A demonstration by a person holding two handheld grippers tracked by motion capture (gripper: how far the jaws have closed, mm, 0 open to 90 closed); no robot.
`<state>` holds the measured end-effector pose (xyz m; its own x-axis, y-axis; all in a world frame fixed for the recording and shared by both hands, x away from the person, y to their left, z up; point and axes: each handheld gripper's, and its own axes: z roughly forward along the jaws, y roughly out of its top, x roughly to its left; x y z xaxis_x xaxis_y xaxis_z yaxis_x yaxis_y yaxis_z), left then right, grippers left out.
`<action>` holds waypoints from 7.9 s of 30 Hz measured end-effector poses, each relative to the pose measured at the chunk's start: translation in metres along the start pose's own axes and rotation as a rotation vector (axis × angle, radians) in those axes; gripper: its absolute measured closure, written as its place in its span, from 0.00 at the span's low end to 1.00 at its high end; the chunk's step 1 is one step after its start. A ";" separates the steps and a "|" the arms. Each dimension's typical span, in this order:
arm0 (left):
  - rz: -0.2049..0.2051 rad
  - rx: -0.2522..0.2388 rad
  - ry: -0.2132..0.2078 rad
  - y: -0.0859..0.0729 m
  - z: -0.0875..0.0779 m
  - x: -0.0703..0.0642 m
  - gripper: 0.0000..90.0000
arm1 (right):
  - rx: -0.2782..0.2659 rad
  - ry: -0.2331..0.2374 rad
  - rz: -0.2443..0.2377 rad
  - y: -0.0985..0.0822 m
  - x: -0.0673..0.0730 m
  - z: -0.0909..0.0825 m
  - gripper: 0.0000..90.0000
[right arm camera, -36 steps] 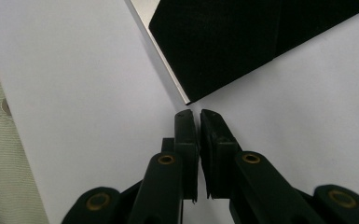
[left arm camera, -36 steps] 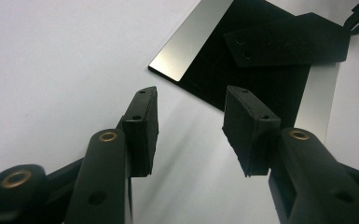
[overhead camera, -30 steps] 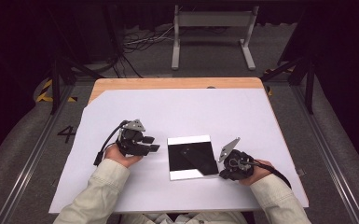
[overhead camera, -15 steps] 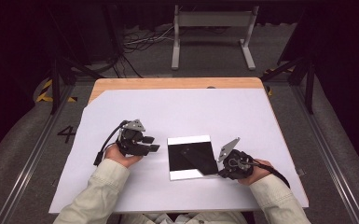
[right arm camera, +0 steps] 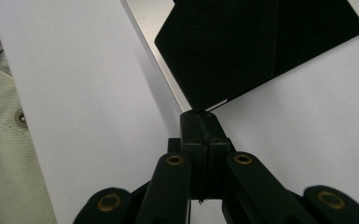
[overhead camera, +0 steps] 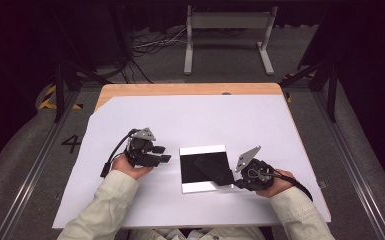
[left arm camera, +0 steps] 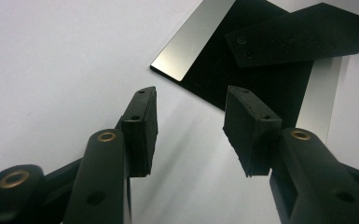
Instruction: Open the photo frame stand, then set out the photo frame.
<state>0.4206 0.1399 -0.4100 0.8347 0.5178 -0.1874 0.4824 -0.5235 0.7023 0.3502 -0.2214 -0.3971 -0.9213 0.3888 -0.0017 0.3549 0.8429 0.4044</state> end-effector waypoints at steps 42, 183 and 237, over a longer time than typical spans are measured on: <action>0.037 0.025 -0.012 0.000 0.002 -0.002 0.71 | -0.277 -0.097 0.006 0.017 0.012 -0.029 1.00; -0.002 0.025 0.058 -0.014 -0.009 0.003 0.61 | -0.129 0.246 0.645 0.055 -0.051 0.007 0.53; -0.014 0.001 0.057 -0.014 -0.012 0.004 0.61 | -0.211 0.367 0.602 0.053 -0.032 -0.017 0.88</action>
<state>0.4136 0.1573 -0.4125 0.8112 0.5630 -0.1579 0.4945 -0.5164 0.6991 0.3957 -0.1953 -0.3598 -0.5833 0.5813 0.5673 0.8123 0.4183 0.4066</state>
